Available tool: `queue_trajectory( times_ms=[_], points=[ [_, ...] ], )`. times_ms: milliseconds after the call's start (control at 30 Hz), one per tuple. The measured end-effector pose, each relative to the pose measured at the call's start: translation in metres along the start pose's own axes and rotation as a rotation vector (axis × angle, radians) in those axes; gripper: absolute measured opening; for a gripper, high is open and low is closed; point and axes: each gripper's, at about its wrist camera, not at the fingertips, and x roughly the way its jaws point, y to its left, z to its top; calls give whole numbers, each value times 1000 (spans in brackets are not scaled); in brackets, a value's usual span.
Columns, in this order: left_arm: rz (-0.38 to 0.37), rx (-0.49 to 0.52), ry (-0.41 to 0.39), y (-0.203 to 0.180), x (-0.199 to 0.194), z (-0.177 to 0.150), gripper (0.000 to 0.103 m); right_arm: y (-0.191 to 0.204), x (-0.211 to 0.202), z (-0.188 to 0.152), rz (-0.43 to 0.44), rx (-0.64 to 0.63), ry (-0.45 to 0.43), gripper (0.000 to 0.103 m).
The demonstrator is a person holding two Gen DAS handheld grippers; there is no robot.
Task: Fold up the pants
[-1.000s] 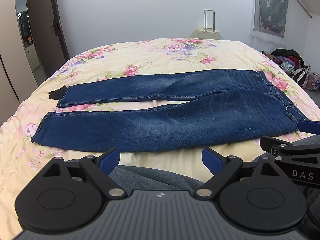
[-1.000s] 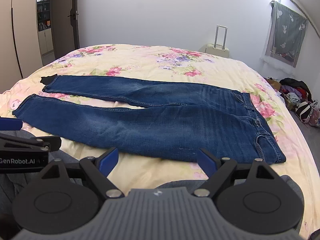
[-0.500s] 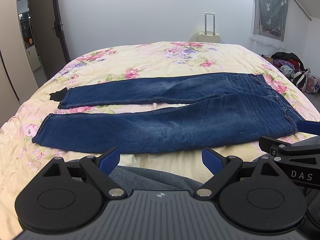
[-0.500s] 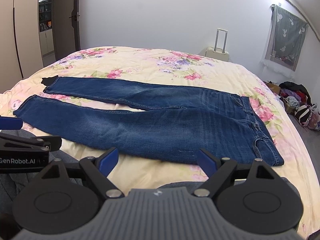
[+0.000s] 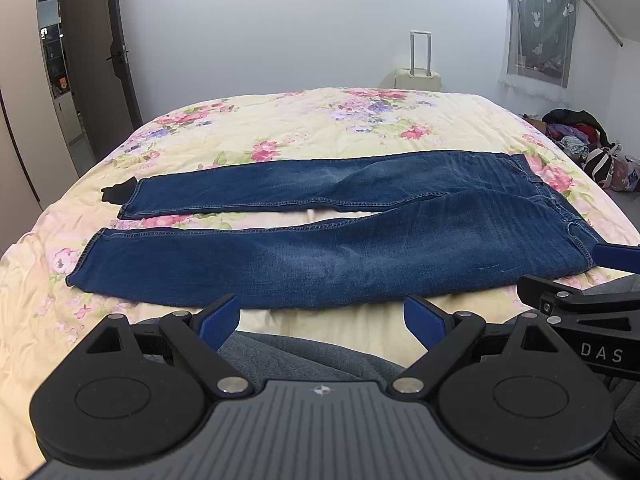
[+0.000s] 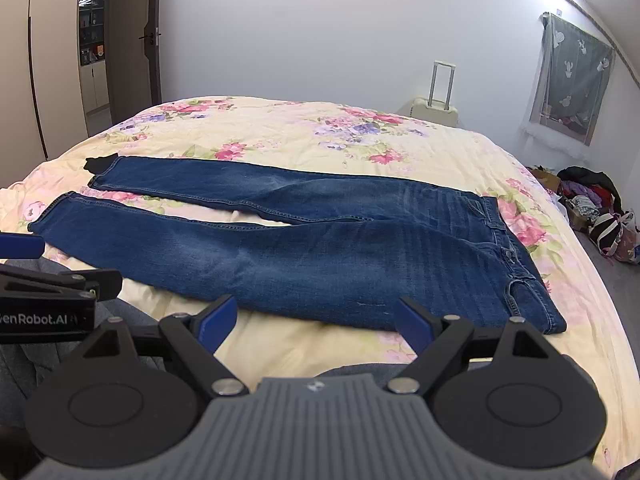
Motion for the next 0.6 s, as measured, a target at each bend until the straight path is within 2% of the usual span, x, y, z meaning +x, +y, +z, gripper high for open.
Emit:
queue_trajectory(
  times_ms=[400, 500, 600],
  points=[
    [-19, -24, -24, 14, 0, 3, 103, -2, -1, 1, 5, 3, -12, 82],
    [11, -12, -63, 34, 5, 12, 103, -15, 4, 5, 0, 7, -27, 82],
    [42, 35, -100, 57, 10, 26, 96, -41, 14, 11, -36, 51, -62, 82]
  ],
)
